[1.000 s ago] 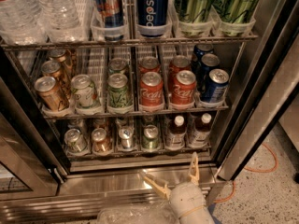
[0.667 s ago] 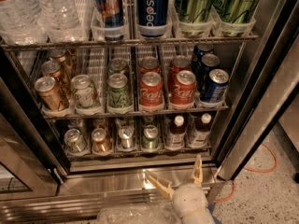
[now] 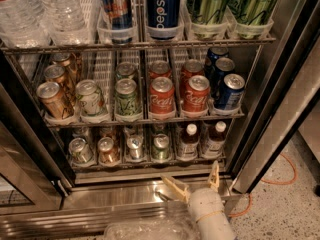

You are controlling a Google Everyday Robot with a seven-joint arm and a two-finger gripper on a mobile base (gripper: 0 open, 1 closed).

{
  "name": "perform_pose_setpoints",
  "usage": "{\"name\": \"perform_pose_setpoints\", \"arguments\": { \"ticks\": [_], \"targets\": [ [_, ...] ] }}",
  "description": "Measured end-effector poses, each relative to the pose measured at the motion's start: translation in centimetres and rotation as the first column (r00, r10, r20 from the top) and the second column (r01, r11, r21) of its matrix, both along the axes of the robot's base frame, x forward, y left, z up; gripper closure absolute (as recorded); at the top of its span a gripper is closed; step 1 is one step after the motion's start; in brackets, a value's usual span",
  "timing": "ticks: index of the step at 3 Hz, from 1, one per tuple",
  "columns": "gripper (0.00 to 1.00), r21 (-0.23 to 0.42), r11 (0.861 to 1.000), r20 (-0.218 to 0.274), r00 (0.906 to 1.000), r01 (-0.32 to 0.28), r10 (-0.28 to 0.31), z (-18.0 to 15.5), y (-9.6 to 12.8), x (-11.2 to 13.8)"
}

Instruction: Pick blue plastic bottle from bottom shelf of fridge

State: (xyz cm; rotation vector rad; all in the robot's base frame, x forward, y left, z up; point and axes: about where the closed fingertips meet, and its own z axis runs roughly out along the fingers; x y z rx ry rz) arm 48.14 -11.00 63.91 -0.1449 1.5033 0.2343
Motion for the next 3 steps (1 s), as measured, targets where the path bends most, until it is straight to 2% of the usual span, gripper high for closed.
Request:
{"name": "perform_pose_setpoints", "arguments": {
  "ticks": [1,3],
  "targets": [
    [0.00,-0.001,1.000,0.002,1.0000,-0.002,0.002,0.1,0.1,0.0],
    [0.00,-0.015,1.000,0.056,0.9984,0.004,-0.003,-0.4,0.5,2.1]
  ]
}}
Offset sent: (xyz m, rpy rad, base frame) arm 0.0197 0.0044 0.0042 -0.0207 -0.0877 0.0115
